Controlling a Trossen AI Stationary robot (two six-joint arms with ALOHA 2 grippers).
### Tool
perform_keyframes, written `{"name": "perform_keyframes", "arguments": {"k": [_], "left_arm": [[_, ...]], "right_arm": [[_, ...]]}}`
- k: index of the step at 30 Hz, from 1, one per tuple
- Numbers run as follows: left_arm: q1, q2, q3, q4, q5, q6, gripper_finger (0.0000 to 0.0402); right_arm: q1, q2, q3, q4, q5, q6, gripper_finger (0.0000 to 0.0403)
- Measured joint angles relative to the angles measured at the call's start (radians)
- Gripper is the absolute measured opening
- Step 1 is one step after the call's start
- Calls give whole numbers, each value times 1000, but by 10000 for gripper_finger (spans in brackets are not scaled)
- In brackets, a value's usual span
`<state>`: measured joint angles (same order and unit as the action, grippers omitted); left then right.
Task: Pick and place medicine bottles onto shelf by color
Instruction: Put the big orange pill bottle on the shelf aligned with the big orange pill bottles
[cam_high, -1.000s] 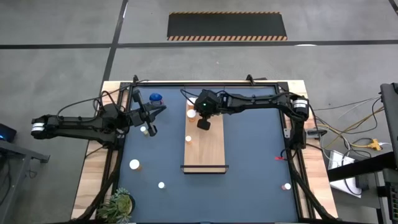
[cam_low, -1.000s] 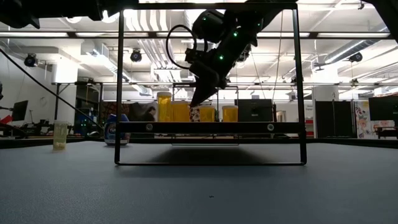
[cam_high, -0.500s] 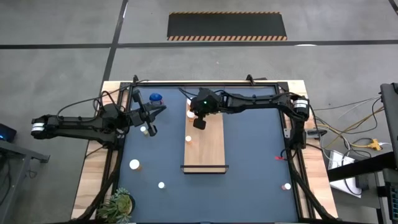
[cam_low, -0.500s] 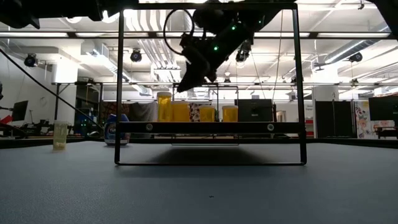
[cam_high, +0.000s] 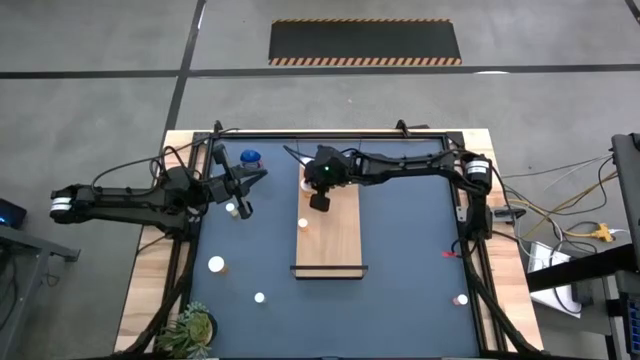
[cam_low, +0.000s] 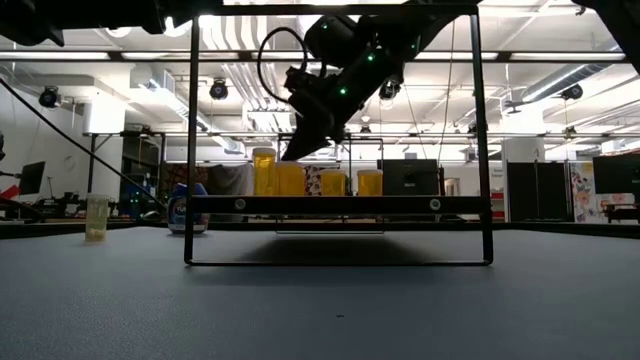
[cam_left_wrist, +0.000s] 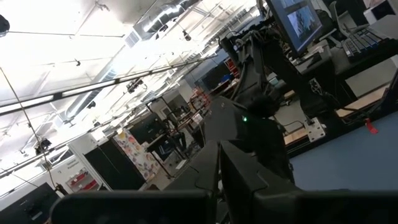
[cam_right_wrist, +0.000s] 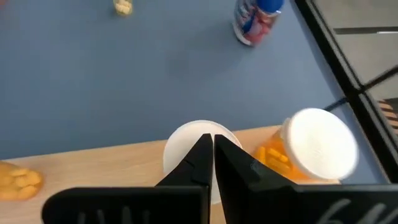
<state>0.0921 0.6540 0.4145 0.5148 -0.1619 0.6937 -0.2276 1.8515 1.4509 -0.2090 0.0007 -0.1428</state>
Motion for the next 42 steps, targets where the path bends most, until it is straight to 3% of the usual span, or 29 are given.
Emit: {"name": "perform_keyframes", "arguments": {"k": [21, 30, 36, 42], "left_arm": [[0, 0, 0, 0, 0, -1, 0], [0, 49, -6, 1, 0, -16, 0], [0, 154, -7, -14, 4, -181, 0], [0, 251, 4, -151, 3, -378, 0]], "right_arm": [[7, -60, 0, -13, 1, -31, 9], [63, -149, 0, -200, 29, -80, 9], [124, -267, -86, -263, 28, -78, 9], [163, -413, -263, -153, 27, -77, 9]]}}
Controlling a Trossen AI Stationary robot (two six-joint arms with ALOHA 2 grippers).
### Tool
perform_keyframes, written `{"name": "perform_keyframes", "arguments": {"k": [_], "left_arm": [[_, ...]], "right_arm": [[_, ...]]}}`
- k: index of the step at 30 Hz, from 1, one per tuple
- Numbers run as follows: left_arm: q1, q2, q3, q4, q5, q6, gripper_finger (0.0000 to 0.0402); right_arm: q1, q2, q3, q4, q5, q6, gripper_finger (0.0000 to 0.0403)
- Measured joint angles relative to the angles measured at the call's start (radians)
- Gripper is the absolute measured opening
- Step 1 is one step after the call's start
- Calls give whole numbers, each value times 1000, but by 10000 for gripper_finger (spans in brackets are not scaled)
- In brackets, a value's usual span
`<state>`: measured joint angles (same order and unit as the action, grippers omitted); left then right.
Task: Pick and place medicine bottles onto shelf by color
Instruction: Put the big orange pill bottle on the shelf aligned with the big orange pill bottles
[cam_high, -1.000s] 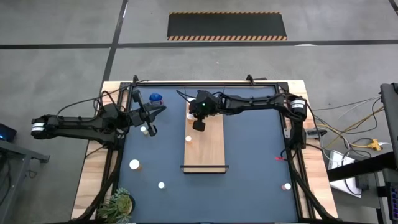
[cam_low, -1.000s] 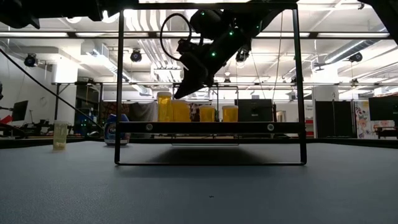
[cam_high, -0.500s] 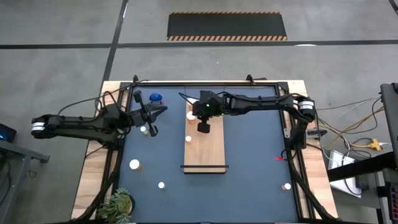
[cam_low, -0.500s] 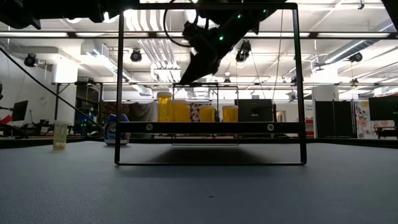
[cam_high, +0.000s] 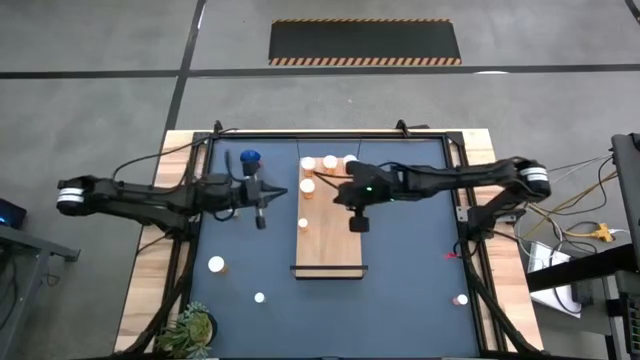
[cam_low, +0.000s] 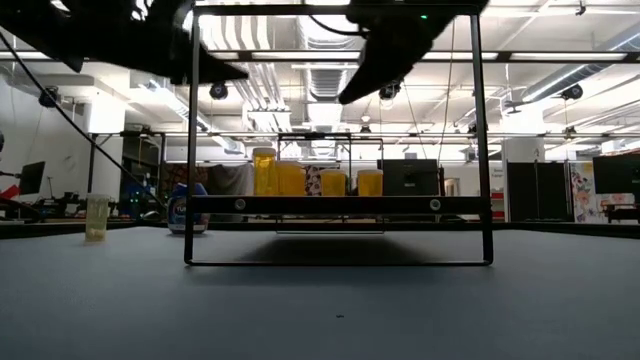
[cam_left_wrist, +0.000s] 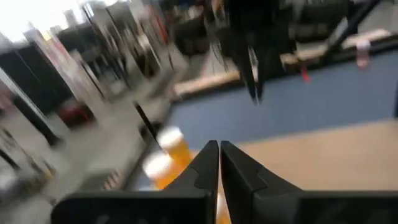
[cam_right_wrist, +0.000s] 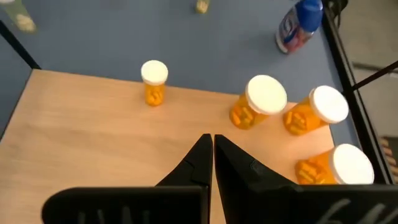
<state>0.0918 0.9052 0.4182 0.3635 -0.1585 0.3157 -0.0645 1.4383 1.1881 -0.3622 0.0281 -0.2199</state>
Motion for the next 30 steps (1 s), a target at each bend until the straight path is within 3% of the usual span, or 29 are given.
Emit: {"name": "perform_keyframes", "arguments": {"k": [7, 14, 30], "left_arm": [[1, 97, 38, -197, -6, -126, 0], [57, 187, 53, -196, -13, -126, 0], [132, 409, 136, -131, -15, -91, 0]], "right_arm": [[8, -139, -203, 206, -1, 10, 9], [8, -219, -323, 342, -1, 26, 9], [8, -225, -348, 367, 0, 56, 9]]}}
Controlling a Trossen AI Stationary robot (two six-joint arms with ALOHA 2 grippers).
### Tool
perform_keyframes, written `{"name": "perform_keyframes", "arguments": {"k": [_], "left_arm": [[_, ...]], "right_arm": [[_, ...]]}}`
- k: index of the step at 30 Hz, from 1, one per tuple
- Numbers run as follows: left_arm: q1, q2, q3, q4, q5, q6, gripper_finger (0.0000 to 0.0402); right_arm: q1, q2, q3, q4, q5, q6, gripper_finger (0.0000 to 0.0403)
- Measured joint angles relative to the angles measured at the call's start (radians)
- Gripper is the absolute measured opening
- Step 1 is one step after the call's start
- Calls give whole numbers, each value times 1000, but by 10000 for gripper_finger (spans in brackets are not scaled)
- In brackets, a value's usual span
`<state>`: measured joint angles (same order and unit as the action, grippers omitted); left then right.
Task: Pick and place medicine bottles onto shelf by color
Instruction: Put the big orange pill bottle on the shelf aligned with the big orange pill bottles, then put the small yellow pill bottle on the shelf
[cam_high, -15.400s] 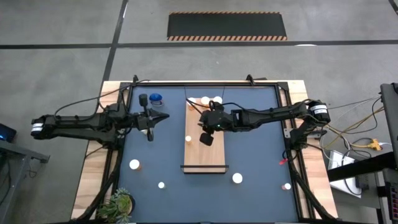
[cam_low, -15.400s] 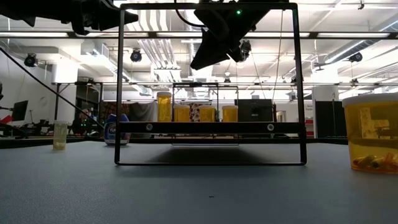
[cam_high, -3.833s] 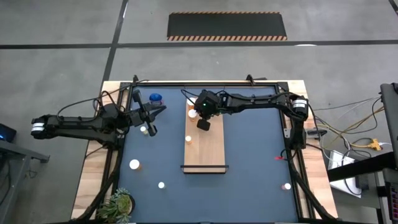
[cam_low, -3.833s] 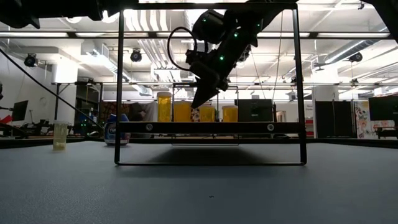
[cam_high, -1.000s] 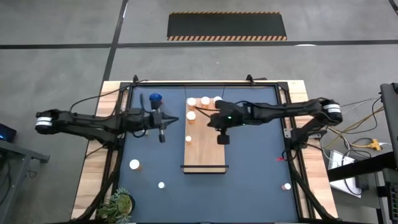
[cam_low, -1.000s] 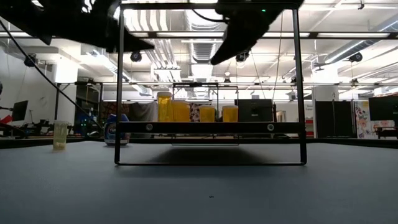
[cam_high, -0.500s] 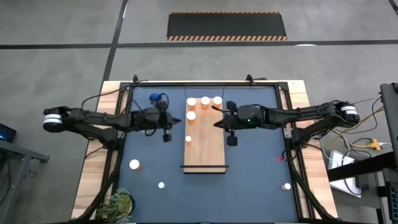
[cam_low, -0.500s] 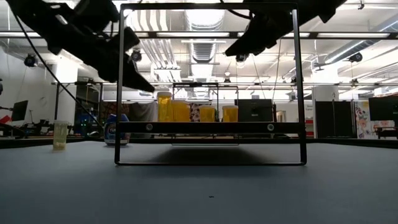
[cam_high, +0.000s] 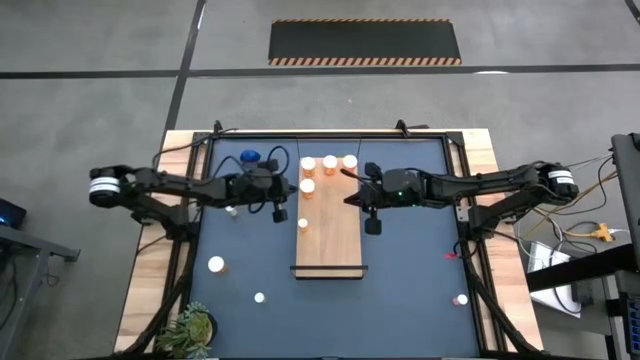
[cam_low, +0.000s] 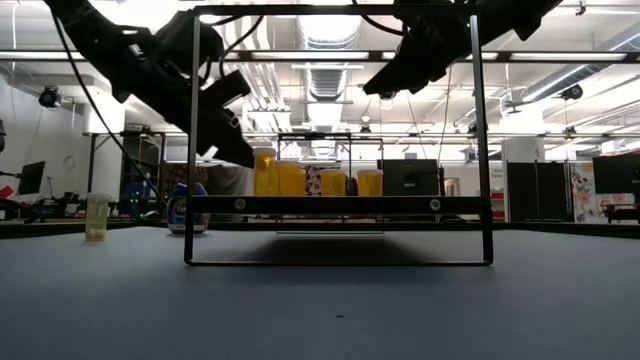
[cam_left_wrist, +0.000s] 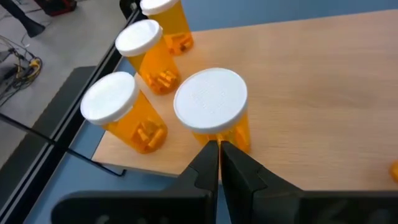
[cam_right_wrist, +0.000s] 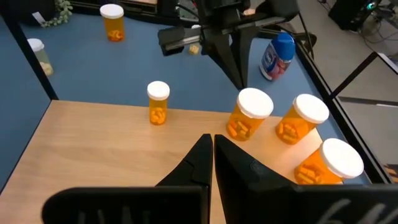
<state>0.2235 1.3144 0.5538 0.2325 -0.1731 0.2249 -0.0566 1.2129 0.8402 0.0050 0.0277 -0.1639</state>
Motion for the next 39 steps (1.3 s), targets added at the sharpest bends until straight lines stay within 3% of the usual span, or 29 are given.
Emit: {"name": "perform_keyframes", "arguments": {"k": [28, 34, 39], "left_arm": [[6, 26, 11, 46, 0, -19, 0], [6, -3, 10, 31, 1, -36, 0], [5, -86, 10, -17, 1, -66, 0]], "right_arm": [[-2, 1, -11, 12, 0, 45, 9], [-14, 99, -6, 162, 38, 67, 9], [-48, 214, 124, 10, 60, 48, 9]]}}
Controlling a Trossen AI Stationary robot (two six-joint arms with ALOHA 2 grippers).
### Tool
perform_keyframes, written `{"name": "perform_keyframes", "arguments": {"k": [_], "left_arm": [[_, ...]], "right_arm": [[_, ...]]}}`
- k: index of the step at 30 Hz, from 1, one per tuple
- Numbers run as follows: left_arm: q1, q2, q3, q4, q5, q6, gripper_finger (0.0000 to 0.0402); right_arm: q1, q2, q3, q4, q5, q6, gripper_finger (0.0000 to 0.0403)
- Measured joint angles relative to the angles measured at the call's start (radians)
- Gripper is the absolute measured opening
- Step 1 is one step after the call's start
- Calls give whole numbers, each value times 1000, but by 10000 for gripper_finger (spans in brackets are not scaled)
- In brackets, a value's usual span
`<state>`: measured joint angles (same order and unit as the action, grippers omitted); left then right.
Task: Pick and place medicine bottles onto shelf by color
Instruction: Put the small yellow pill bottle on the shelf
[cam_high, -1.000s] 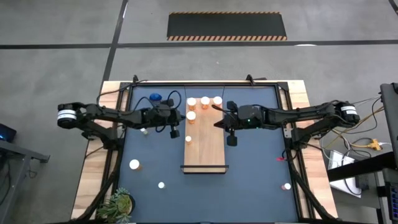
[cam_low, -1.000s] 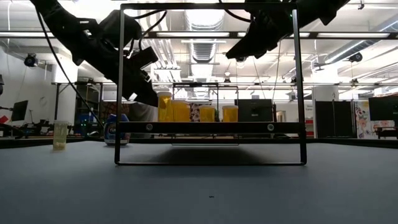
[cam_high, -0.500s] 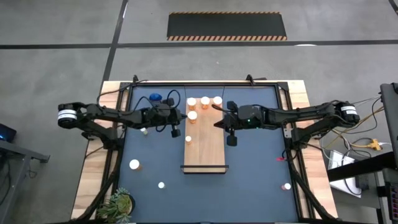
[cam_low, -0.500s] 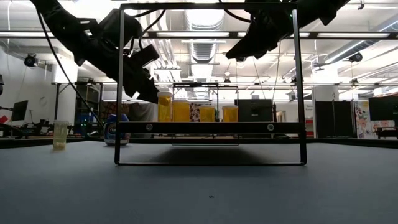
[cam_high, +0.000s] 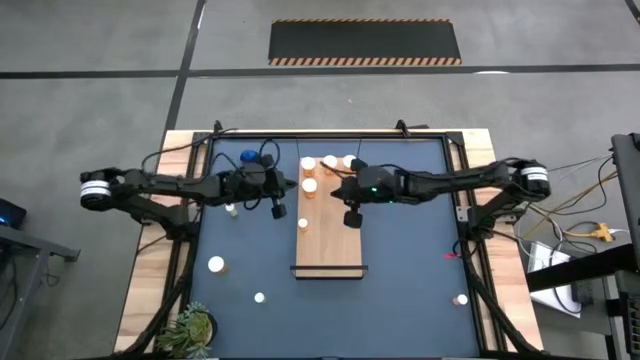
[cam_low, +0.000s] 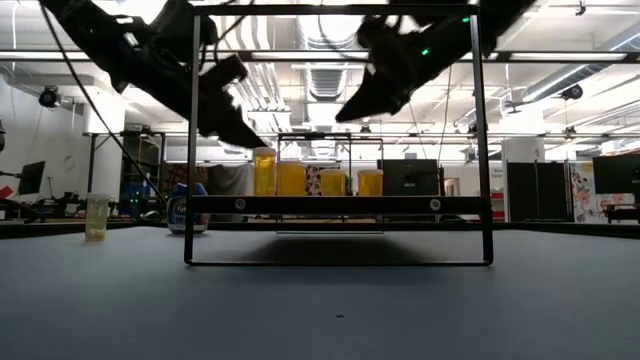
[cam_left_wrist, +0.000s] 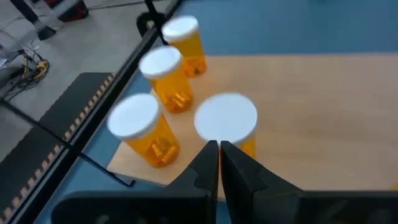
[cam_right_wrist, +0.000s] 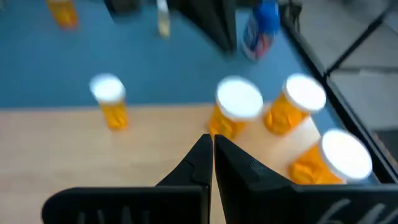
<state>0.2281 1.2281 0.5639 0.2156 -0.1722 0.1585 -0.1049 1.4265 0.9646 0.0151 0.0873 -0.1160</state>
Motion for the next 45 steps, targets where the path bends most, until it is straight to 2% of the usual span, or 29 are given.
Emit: {"name": "perform_keyframes", "arguments": {"k": [3, 6, 11, 14, 17, 21, 26, 33, 38, 41, 45], "left_arm": [[-8, -85, 22, -125, 4, -108, 0], [-34, -173, 63, -336, 15, -269, 0], [-92, -260, 188, -827, -2, -643, 0], [-96, -252, 250, -1184, -31, -866, 0], [-97, -228, 248, -1399, -39, -991, 0], [-94, -209, 198, -1427, -111, -987, 0], [-86, -200, 191, -1416, -83, -989, 15], [-86, -208, 153, -1347, -69, -1008, 113], [-84, -186, 120, -1341, -104, -1062, 186], [-84, -169, 100, -1295, -119, -1065, 208], [-84, -149, 83, -1238, -118, -1051, 214]], "right_arm": [[-7, 37, 64, -125, 31, -30, 9], [-7, 48, 83, -161, 71, -61, 9], [-7, 14, 58, -151, 72, -80, 9], [-7, -12, 40, -136, 72, -78, 9], [-3, -25, 29, -131, 72, -75, 9], [8, -25, 21, -132, 70, -84, 9], [8, -24, 21, -138, 71, -81, 9], [14, -24, 21, -138, 70, -87, 9], [17, -24, 21, -141, 70, -91, 9], [18, -24, 21, -141, 69, -92, 9], [18, -24, 21, -141, 69, -90, 9]]}}
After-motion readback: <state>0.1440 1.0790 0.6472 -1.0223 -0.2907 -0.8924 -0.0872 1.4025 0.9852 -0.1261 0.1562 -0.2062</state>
